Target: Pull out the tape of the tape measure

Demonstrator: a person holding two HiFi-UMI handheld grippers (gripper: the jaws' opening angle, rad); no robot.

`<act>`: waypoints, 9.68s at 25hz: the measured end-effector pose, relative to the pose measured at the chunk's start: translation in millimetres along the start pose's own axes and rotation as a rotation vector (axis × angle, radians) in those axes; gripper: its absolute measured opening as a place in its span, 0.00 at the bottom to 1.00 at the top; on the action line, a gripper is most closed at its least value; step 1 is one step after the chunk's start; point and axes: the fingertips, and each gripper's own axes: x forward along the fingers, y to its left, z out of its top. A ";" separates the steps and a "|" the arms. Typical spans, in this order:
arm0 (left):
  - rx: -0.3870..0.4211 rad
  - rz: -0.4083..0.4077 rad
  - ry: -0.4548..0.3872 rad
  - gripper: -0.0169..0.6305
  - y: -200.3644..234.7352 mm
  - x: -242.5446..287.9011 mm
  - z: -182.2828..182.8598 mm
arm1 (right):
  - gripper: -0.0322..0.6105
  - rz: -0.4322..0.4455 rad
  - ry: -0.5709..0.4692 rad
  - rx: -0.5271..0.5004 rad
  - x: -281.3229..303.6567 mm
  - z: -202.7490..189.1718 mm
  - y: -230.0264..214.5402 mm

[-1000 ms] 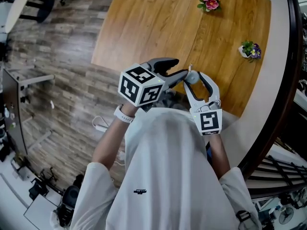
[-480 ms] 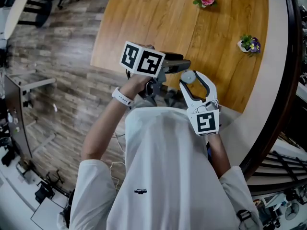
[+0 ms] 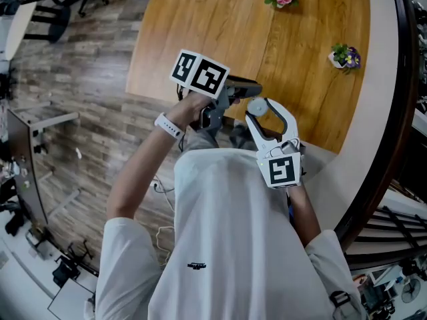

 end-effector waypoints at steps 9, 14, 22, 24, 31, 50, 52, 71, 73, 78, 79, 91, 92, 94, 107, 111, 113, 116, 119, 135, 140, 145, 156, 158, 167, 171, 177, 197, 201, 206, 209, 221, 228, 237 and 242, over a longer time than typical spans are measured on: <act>-0.018 -0.006 -0.024 0.10 2.6 -7.6 0.2 | 0.39 -0.003 0.010 -0.024 -3.3 -1.9 1.2; -0.097 -0.113 0.007 0.25 -5.2 -7.0 -2.9 | 0.39 0.008 0.028 -0.062 -1.9 -2.3 2.4; -0.184 -0.114 0.085 0.25 11.8 -1.3 -15.4 | 0.39 0.004 0.026 -0.091 0.6 -2.5 5.6; -0.190 -0.118 0.097 0.24 13.7 -1.6 -16.0 | 0.39 0.002 0.026 -0.105 0.4 -2.5 5.3; -0.242 -0.178 0.076 0.27 16.3 -5.9 -5.3 | 0.39 -0.009 0.032 -0.176 -1.3 -2.5 3.2; -0.291 -0.251 0.150 0.07 8.9 1.9 -23.0 | 0.39 0.044 0.038 -0.293 -3.0 -7.3 14.1; -0.285 -0.244 0.134 0.06 9.1 1.2 -21.8 | 0.39 0.047 0.043 -0.293 -4.2 -9.6 14.9; -0.227 -0.172 -0.162 0.06 14.5 -28.2 13.4 | 0.39 -0.022 0.098 0.041 -1.7 -23.8 -22.2; -0.218 -0.172 -0.184 0.06 12.9 -30.9 14.3 | 0.39 -0.034 0.103 0.092 -1.1 -24.5 -28.0; -0.203 -0.199 -0.204 0.06 7.1 -32.4 14.1 | 0.39 -0.067 0.124 0.159 0.1 -26.7 -43.0; -0.197 -0.209 -0.202 0.06 4.3 -31.9 12.6 | 0.39 -0.070 0.124 0.174 0.3 -26.5 -44.7; -0.221 -0.364 -0.199 0.07 -23.2 -23.6 -3.2 | 0.39 -0.099 0.098 0.205 3.6 -17.6 -54.4; -0.232 -0.372 -0.210 0.08 -22.2 -24.3 -2.7 | 0.39 -0.099 0.092 0.200 3.2 -16.1 -54.7; -0.251 -0.393 -0.229 0.16 -20.5 -26.2 -1.6 | 0.39 -0.096 0.074 0.186 2.5 -11.3 -55.6; -0.182 -0.471 -0.259 0.33 -33.7 -23.3 -0.7 | 0.39 -0.063 0.007 0.173 -3.6 7.9 -55.7; -0.046 -0.278 -0.222 0.33 -20.3 -18.0 -10.6 | 0.39 -0.051 -0.013 0.201 -7.0 11.1 -57.1; 0.129 -0.149 -0.223 0.33 -12.2 -18.7 -9.0 | 0.39 -0.043 -0.020 0.216 -8.2 12.6 -56.5; 0.369 0.015 -0.206 0.33 -7.9 -16.4 -11.2 | 0.39 -0.028 -0.027 0.244 -9.3 14.3 -56.7; 0.587 0.170 -0.179 0.34 -5.3 -14.5 -14.8 | 0.39 -0.011 -0.030 0.270 -9.8 14.2 -56.2; 0.826 0.238 -0.222 0.25 -24.3 -13.3 -13.0 | 0.39 0.037 -0.009 0.313 -4.7 10.9 -46.8; 0.844 0.262 -0.218 0.08 -21.7 -12.0 -12.4 | 0.39 0.064 -0.009 0.323 -1.3 13.1 -41.8; 0.783 0.279 -0.229 0.07 -17.4 -23.6 -7.3 | 0.39 0.023 0.028 0.307 -2.1 3.5 -48.3; 0.697 0.417 -0.342 0.07 3.3 -68.4 5.6 | 0.39 -0.113 0.122 0.158 -3.4 -12.4 -70.5; 0.666 0.437 -0.369 0.07 10.2 -79.6 6.8 | 0.39 -0.135 0.126 0.172 -6.4 -16.0 -80.4; 0.590 0.550 -0.449 0.07 37.2 -124.4 6.5 | 0.39 -0.260 0.165 0.158 -25.5 -30.0 -119.5; 0.550 0.572 -0.484 0.07 46.6 -139.9 5.3 | 0.39 -0.282 0.174 0.152 -31.7 -36.0 -127.2; 0.521 0.621 -0.502 0.07 56.8 -147.4 0.5 | 0.39 -0.304 0.191 0.122 -32.5 -39.5 -126.0; 0.498 0.661 -0.549 0.07 64.8 -158.5 8.1 | 0.39 -0.301 0.188 0.121 -26.6 -37.8 -122.0; 0.497 0.646 -0.548 0.07 64.0 -151.2 9.9 | 0.39 -0.290 0.179 0.122 -20.3 -34.1 -118.8; 0.486 0.635 -0.557 0.07 63.7 -147.9 13.0 | 0.39 -0.296 0.177 0.148 -17.6 -38.3 -122.9; 0.482 0.632 -0.550 0.07 64.4 -145.7 12.5 | 0.39 -0.298 0.181 0.163 -17.5 -41.6 -124.1; 0.404 0.684 -0.512 0.07 100.7 -126.1 13.9 | 0.39 -0.304 0.223 0.260 -0.2 -72.7 -128.4; 0.295 0.701 -0.481 0.07 147.8 -103.0 11.6 | 0.39 -0.257 0.304 0.247 28.6 -114.6 -121.3; 0.284 0.824 -0.349 0.07 215.9 -81.0 1.6 | 0.39 -0.250 0.371 0.297 60.6 -171.0 -118.0; 0.255 0.843 -0.289 0.07 239.3 -68.4 -4.2 | 0.39 -0.215 0.412 0.311 81.7 -195.0 -109.3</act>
